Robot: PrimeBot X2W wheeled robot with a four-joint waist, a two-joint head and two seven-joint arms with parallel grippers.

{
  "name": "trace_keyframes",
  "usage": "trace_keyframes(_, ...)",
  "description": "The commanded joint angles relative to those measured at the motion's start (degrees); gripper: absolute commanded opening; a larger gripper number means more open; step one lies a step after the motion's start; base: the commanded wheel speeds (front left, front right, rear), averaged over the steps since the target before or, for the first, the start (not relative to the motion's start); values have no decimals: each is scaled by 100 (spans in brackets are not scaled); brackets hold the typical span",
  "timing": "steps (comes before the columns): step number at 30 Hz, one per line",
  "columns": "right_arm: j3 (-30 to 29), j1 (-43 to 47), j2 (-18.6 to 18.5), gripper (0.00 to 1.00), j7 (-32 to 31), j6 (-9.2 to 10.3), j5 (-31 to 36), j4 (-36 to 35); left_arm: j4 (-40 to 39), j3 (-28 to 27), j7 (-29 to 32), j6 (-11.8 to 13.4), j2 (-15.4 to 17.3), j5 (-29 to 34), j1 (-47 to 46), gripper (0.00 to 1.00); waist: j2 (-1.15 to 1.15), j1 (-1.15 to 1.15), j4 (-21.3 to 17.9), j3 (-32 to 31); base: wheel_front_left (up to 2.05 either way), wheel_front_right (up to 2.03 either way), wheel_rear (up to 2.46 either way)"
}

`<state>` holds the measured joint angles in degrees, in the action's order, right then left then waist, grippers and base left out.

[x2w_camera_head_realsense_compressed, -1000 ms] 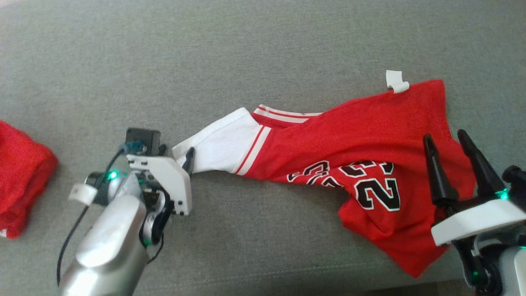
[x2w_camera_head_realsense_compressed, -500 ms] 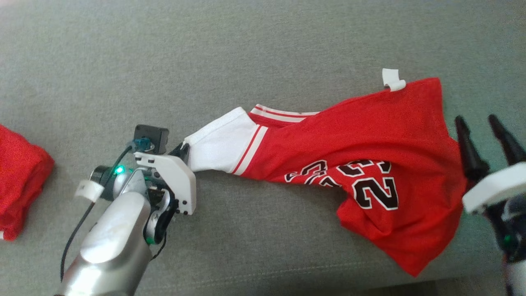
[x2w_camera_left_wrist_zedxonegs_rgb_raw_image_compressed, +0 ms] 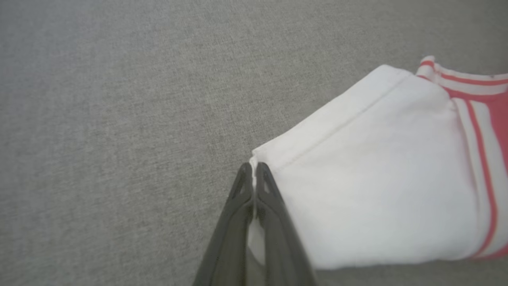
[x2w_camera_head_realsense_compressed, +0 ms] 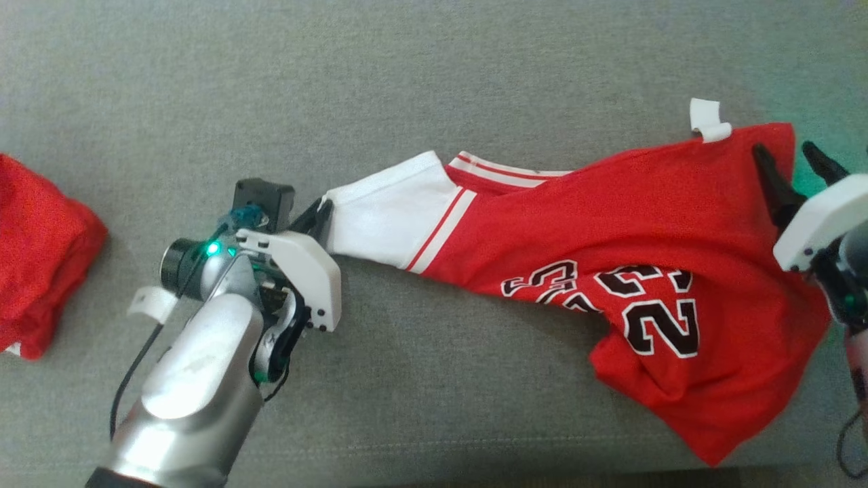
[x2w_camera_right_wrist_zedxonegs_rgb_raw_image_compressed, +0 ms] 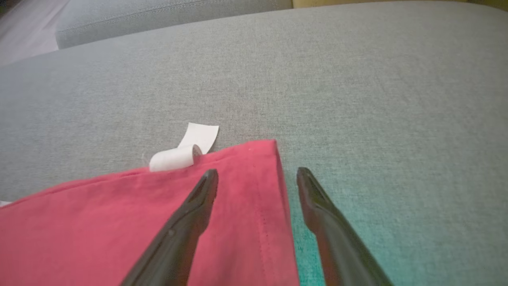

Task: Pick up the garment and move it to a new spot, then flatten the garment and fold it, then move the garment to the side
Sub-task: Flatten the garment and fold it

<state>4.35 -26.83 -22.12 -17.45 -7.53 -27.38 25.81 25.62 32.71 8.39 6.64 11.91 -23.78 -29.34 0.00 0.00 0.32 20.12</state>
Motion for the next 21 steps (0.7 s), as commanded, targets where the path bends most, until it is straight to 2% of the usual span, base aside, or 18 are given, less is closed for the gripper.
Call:
trace_keyframes(1, 99, -112, -187, 100, 64, 4, -58, -99, -127, -178, -31, 61, 123, 44, -175, 0, 0, 0, 35, 41, 0, 0, 0)
trace_keyframes(3, 278, -278, -239, 100, 132, 4, -148, 127, -156, -173, -87, 73, 124, 52, -179, 0, 0, 0, 49, 69, 0, 0, 0)
trace_keyframes(4, 372, -344, -269, 87, 138, 4, -201, 237, -172, -179, -118, 74, 119, 40, -175, 0, 0, 0, 56, 80, 0, 0, 0)
trace_keyframes(5, 465, -403, -302, 27, 166, 4, -259, 318, -187, -184, -148, 75, 120, 34, -174, 0, 0, 0, 61, 91, 0, 0, 0)
trace_keyframes(6, 537, -452, -331, 0, 212, 4, -328, 387, -201, -208, -183, 80, 113, 6, -166, 0, 0, 0, 64, 100, 0, 0, 0)
trace_keyframes(9, 601, -562, -457, 0, 613, 4, -426, 453, -288, -352, -427, 96, 101, -113, -130, 0, 0, 0, 63, 90, 0, 0, 0)
trace_keyframes(10, 626, -559, -500, 0, 952, 4, -493, 346, -405, -487, -671, 132, 103, -186, -101, 0, 0, 0, 54, 40, 0, 0, 0)
trace_keyframes(13, 655, -448, -611, 0, 1424, 4, -542, -5, -703, -703, -1005, 191, 138, -298, -22, 0, 0, 0, 24, -131, 0, 0, 0)
trace_keyframes(17, 397, -150, -738, 0, 1890, 4, -445, -818, -1448, -977, -1438, 332, 329, -259, 26, 0, 0, 0, -21, -481, 0, 0, 0)
trace_keyframes(21, -225, 203, -714, 0, 2009, 4, -93, -1939, -2513, -1228, -1609, 490, 525, -218, 54, 0, 0, 0, -94, -831, 0, 0, 0)
